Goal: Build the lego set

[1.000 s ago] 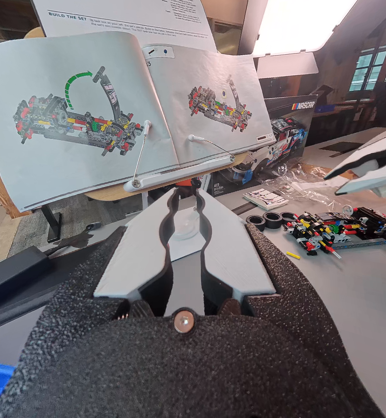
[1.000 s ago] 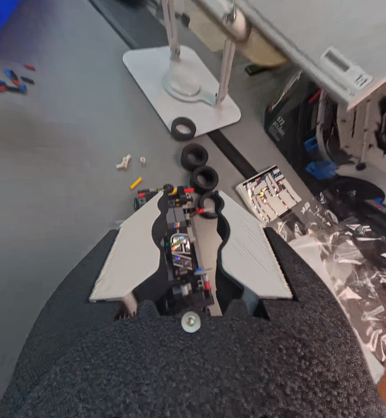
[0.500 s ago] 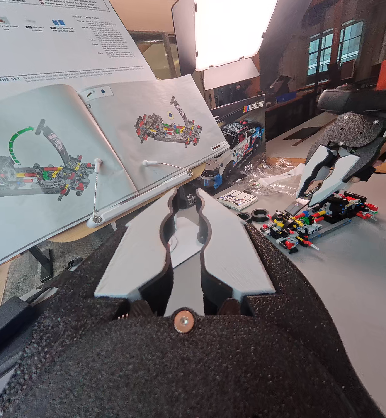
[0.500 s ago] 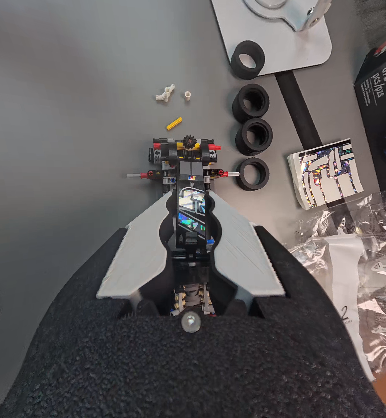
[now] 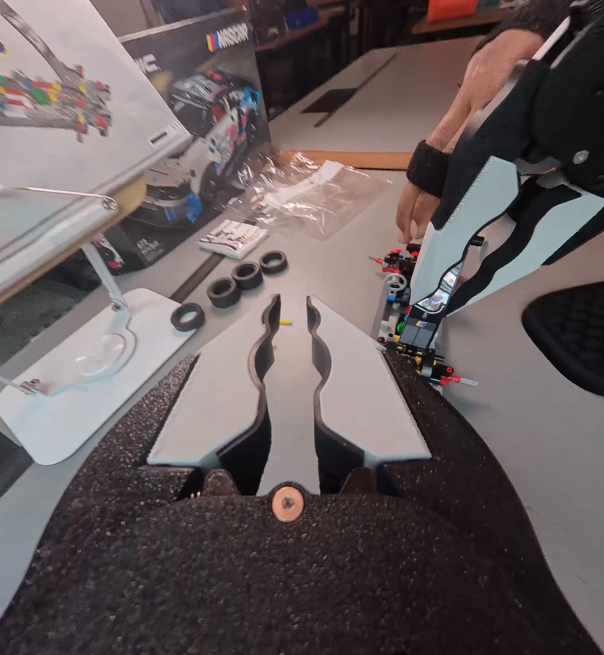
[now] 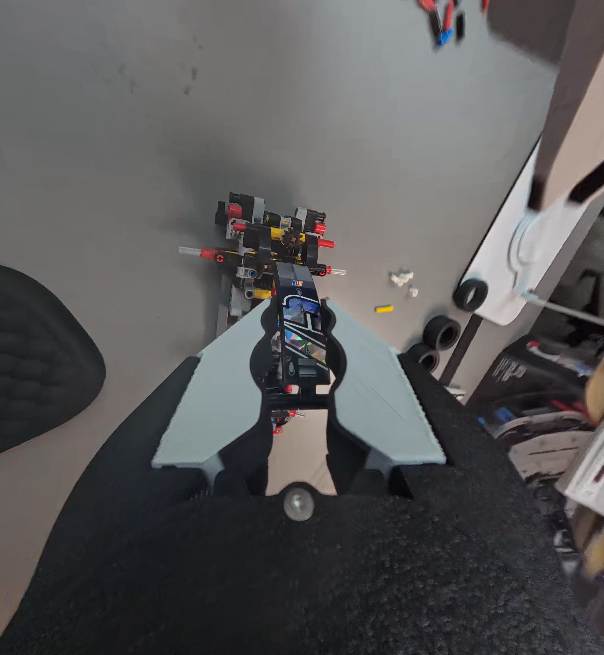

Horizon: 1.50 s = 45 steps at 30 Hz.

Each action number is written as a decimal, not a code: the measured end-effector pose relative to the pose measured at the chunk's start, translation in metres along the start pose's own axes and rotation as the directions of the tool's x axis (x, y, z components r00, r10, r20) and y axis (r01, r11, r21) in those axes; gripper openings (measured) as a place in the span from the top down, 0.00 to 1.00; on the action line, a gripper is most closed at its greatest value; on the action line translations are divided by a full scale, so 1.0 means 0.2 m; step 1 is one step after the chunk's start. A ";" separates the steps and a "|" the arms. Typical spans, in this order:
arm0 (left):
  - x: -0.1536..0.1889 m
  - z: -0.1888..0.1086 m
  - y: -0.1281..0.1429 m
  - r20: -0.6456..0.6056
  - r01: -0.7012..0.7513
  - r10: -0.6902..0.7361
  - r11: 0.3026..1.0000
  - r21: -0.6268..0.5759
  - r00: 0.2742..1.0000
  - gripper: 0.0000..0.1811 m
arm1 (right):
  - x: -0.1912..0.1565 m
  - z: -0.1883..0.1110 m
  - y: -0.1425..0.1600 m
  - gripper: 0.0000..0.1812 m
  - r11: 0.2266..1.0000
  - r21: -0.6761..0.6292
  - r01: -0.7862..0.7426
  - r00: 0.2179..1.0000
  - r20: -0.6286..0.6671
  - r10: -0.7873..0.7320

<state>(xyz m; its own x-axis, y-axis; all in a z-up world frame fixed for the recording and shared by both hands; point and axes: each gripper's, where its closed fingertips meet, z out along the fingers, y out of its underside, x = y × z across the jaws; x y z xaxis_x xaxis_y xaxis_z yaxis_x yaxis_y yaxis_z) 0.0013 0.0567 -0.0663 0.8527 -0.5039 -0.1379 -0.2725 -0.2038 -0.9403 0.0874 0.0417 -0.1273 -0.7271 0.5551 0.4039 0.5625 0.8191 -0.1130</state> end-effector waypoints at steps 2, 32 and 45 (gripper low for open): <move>0.14 0.01 0.13 -0.134 0.030 -0.043 0.995 -0.093 0.990 0.89 | -0.04 0.02 -0.13 0.94 0.988 -0.013 0.152 0.988 -0.037 -0.152; 0.34 -0.16 0.38 0.008 0.234 -0.234 0.971 -0.040 0.972 0.85 | -0.16 0.32 0.08 0.69 0.733 0.273 -0.623 0.740 -0.098 0.666; 0.80 -0.25 0.41 -0.224 -0.163 0.130 0.977 -0.136 0.966 0.84 | 0.17 0.39 0.21 0.80 0.921 0.214 -0.325 0.932 -0.091 0.350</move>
<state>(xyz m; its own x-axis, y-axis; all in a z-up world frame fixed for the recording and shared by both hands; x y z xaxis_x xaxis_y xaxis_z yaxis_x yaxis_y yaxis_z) 0.0923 -0.0823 -0.1492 0.6881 -0.7014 -0.1858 -0.4661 -0.2311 -0.8540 0.0551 0.1057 -0.1889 -0.4457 0.7908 0.4195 0.6703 0.6054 -0.4291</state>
